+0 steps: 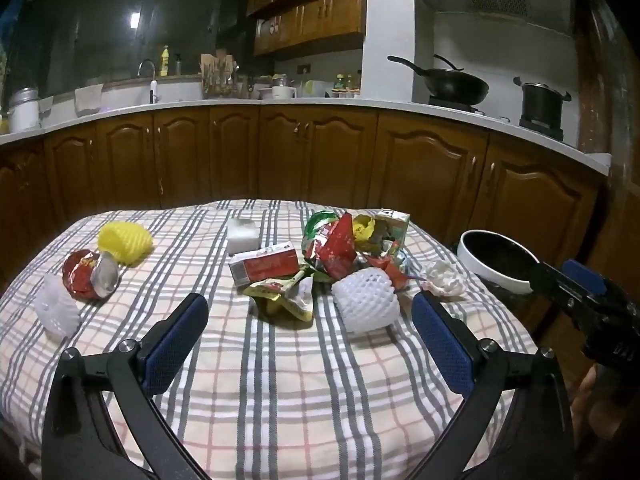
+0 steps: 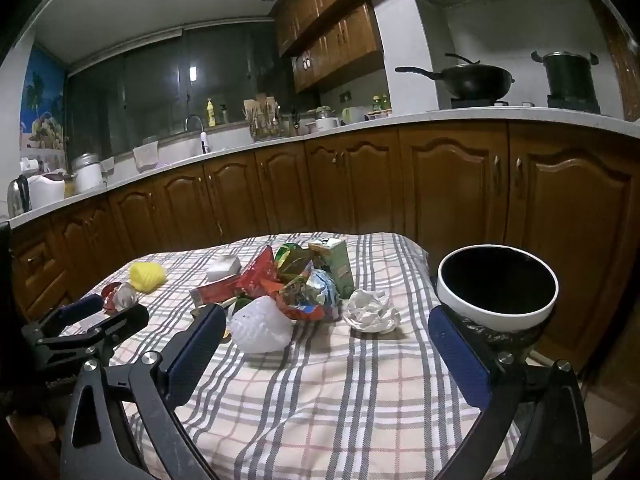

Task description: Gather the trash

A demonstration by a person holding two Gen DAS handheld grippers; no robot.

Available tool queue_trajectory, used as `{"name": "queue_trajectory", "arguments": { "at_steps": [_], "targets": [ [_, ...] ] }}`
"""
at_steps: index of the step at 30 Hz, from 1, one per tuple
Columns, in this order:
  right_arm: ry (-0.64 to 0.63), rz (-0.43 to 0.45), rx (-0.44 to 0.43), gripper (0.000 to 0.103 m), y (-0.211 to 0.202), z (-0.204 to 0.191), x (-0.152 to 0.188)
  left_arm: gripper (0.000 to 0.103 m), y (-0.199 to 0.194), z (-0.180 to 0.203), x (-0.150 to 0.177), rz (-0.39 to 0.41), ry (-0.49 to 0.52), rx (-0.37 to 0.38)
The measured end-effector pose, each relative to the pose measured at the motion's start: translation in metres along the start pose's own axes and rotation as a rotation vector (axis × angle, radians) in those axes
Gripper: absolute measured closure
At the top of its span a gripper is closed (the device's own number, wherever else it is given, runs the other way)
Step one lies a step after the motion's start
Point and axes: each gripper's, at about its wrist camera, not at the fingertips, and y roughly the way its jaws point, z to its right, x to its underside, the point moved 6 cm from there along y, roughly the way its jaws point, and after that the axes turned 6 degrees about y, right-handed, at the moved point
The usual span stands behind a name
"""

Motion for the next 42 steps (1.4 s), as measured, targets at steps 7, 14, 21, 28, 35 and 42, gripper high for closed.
{"name": "queue_trajectory", "arguments": {
  "at_steps": [7, 14, 21, 28, 35, 42],
  "targets": [
    [-0.005, 0.001, 0.003, 0.001, -0.002, -0.002, -0.002, 0.000, 0.000, -0.002, 0.000, 0.004, 0.002, -0.009],
    [-0.001, 0.002, 0.005, 0.001, 0.002, 0.006, -0.001, 0.000, 0.000, -0.003, 0.000, 0.007, 0.006, -0.020],
    [-0.003, 0.008, 0.005, 0.001, -0.001, 0.001, 0.001, 0.000, 0.001, -0.003, 0.001, 0.003, 0.004, -0.020],
    [0.011, -0.001, 0.000, 0.001, 0.001, 0.004, 0.001, 0.000, 0.002, -0.002, 0.002, -0.003, 0.005, -0.018],
    [0.055, -0.039, -0.016, 0.001, 0.014, 0.011, 0.007, 0.000, 0.019, 0.003, 0.008, -0.054, -0.003, 0.011],
    [0.073, -0.099, -0.018, 0.001, 0.038, 0.031, 0.012, 0.000, 0.048, 0.017, 0.011, -0.137, -0.009, 0.059]
  ]
}}
